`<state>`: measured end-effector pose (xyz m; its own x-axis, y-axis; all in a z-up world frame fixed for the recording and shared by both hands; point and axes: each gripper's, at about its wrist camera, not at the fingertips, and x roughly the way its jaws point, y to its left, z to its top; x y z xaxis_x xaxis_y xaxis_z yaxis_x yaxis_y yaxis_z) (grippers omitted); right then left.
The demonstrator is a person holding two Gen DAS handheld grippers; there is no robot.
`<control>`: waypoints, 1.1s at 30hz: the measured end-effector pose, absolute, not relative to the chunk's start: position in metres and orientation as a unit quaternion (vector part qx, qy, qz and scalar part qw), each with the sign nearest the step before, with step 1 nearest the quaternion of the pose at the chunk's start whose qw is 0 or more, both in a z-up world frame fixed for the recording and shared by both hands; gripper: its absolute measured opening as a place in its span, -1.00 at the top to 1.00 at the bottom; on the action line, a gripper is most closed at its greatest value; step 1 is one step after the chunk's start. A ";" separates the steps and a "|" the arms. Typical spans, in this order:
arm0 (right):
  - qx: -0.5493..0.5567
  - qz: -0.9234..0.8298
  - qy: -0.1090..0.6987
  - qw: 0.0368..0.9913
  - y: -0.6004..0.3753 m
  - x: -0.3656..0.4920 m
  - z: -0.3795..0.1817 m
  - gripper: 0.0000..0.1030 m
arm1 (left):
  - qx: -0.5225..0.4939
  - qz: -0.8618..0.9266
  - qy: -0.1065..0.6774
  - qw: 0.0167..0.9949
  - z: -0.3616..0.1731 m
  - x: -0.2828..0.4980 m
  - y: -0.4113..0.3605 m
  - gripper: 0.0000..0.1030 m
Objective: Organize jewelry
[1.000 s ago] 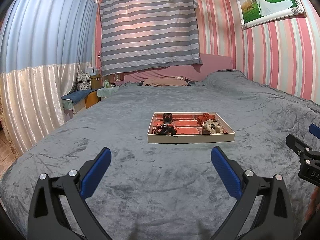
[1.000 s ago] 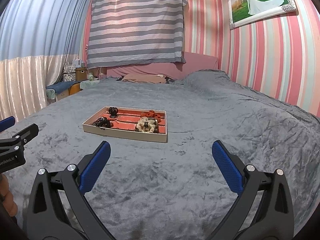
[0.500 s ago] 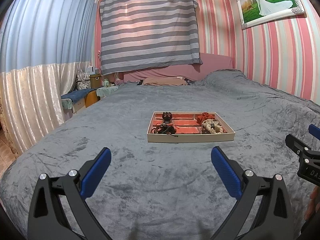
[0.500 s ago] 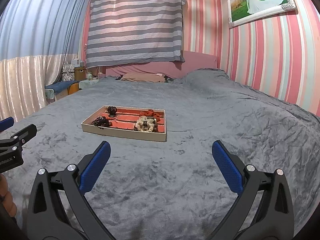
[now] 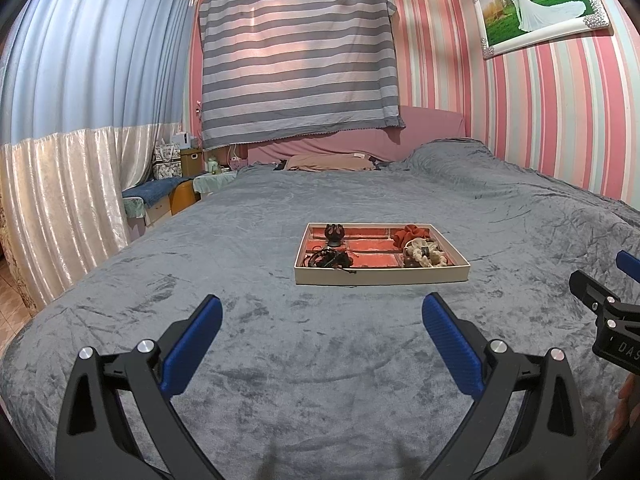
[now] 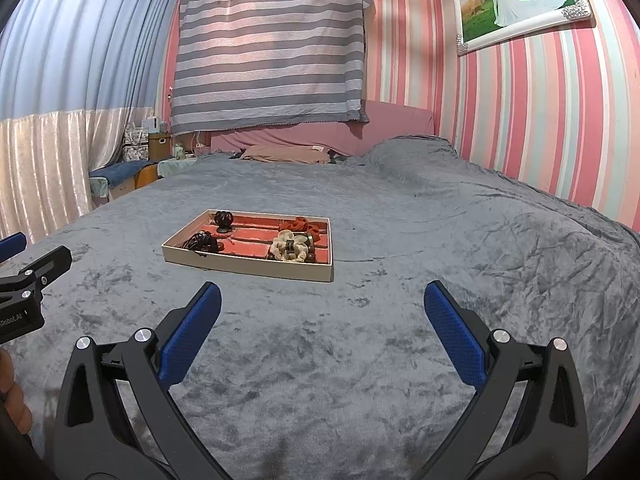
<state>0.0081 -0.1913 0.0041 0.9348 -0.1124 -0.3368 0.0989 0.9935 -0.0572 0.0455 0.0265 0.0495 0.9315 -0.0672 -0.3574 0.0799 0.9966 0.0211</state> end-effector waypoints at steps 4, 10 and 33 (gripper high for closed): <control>-0.019 -0.054 0.173 0.983 -0.191 0.008 0.004 -0.92 | 0.018 -0.038 0.181 0.983 0.050 0.045 0.027 -0.90; -0.020 -0.054 0.173 0.983 -0.191 0.008 0.004 -0.92 | 0.018 -0.038 0.181 0.983 0.049 0.045 0.027 -0.90; -0.019 -0.055 0.173 0.983 -0.192 0.008 0.001 -0.92 | 0.019 -0.037 0.182 0.982 0.048 0.045 0.028 -0.90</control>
